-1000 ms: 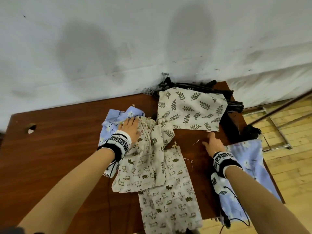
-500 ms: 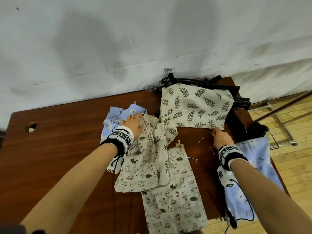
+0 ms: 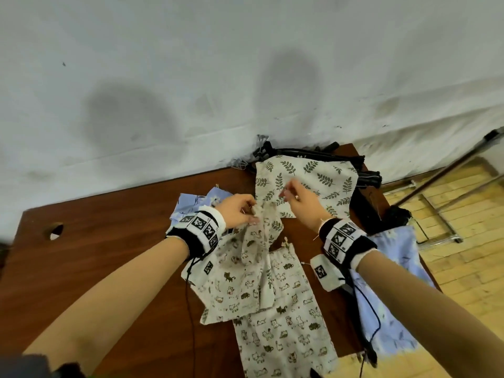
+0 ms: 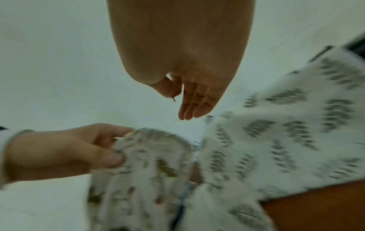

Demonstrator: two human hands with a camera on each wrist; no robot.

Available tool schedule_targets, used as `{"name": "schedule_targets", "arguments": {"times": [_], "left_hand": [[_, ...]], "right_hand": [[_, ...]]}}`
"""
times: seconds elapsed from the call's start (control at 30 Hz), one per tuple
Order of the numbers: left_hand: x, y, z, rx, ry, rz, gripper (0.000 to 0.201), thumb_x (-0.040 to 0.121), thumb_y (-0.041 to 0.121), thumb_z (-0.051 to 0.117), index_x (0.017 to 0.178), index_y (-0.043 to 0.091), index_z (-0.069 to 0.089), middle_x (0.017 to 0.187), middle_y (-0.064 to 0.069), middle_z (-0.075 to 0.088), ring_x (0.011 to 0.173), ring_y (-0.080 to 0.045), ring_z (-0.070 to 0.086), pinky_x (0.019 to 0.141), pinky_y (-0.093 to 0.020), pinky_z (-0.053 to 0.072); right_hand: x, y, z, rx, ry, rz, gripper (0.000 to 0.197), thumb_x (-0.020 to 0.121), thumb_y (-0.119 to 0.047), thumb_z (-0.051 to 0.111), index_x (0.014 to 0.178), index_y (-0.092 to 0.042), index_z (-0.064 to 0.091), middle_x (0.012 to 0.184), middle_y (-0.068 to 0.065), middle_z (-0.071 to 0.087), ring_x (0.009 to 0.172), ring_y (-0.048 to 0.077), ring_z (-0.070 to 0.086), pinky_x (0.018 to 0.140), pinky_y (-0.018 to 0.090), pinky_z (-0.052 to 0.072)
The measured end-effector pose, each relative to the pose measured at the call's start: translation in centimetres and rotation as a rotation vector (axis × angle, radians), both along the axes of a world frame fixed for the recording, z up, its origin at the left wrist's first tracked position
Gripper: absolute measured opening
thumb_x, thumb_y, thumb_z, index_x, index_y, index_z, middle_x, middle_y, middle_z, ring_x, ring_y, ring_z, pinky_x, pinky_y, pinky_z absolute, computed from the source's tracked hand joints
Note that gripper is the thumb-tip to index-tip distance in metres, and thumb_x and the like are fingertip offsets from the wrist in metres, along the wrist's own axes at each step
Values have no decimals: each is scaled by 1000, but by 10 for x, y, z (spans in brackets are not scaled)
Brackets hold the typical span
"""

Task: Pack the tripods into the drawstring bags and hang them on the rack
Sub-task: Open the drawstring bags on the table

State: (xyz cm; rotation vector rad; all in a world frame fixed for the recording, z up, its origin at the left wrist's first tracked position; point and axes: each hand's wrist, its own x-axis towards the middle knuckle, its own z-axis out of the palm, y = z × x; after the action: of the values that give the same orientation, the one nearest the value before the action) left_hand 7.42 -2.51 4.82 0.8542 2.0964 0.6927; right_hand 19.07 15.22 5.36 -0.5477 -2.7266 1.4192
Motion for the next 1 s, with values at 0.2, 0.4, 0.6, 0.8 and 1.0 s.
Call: {"name": "schedule_targets", "arguments": {"times": [0.2,0.4,0.6,0.8,1.0], "left_hand": [[25,12,65,279,-105,-21,24,67,8,83,78,8,62,74,-8,63,72,-21,57,77,-43,51],[25,14,106,336,79,5,9,78,16,76,78,18,67,84,-1,69,89,-22,67,93,-41,51],[30,12,114,246,159,-157,17,91,20,62,99,9,72,96,-4,72,94,-17,66,95,-34,48],[32,5,125,188,200,-287,21,94,15,55,97,6,73,86,-5,68,82,-14,59,76,-22,43],[23,5,127,218,47,-252,28,79,-10,53,77,11,72,80,-9,69,87,-27,63,88,-34,50]], "right_hand": [[12,-46,56,32,209,8,4,101,-16,40,101,-15,44,80,-1,60,68,16,57,66,33,49],[48,-52,64,85,340,-147,3,101,-17,40,99,-19,43,81,-3,58,67,9,55,59,22,43],[67,-65,45,59,377,-200,7,101,-24,40,100,-20,45,91,-1,64,81,12,63,70,30,52],[61,-78,41,-12,441,-300,7,102,-21,40,101,-17,46,93,2,68,80,11,65,69,28,51],[43,-91,46,-12,406,-300,13,101,-23,40,99,-12,47,81,1,63,65,10,56,61,32,46]]}}
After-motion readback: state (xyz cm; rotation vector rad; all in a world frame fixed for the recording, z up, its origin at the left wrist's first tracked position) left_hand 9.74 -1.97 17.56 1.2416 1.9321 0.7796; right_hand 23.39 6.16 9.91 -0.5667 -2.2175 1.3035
